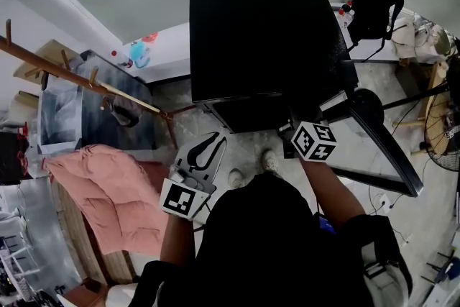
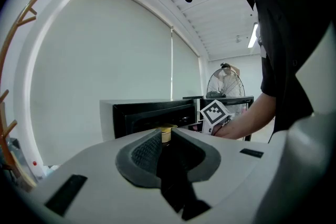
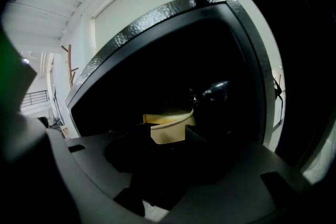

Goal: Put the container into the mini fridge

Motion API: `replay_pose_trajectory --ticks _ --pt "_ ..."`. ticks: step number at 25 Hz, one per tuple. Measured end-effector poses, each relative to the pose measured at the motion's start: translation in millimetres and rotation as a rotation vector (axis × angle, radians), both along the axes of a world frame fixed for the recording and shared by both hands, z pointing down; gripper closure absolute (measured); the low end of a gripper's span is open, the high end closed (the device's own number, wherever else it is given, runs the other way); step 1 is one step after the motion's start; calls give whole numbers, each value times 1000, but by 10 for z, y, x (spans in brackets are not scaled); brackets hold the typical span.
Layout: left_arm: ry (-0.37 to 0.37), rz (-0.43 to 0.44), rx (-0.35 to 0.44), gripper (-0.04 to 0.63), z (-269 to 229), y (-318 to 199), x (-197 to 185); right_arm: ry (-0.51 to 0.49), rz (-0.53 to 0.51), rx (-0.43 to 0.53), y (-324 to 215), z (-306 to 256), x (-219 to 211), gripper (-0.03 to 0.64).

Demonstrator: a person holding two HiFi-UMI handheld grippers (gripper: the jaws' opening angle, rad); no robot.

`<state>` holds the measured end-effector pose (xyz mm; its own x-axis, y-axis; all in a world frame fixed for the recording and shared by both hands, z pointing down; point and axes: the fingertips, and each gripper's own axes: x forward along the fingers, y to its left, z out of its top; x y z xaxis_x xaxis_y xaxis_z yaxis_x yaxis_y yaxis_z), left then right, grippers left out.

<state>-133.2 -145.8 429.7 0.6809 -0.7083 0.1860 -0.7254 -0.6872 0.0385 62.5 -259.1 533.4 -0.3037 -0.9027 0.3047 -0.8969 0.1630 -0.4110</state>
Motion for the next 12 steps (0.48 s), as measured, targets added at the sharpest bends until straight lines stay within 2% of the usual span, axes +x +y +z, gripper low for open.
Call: replay_pose_trajectory --ticks 5,12 --pt "22 -97 23 529 -66 -37 -190 2 -8 39 275 -177 -19 397" --pt "61 -172 56 529 -185 -82 -352 61 -68 168 605 -649 -180 418"
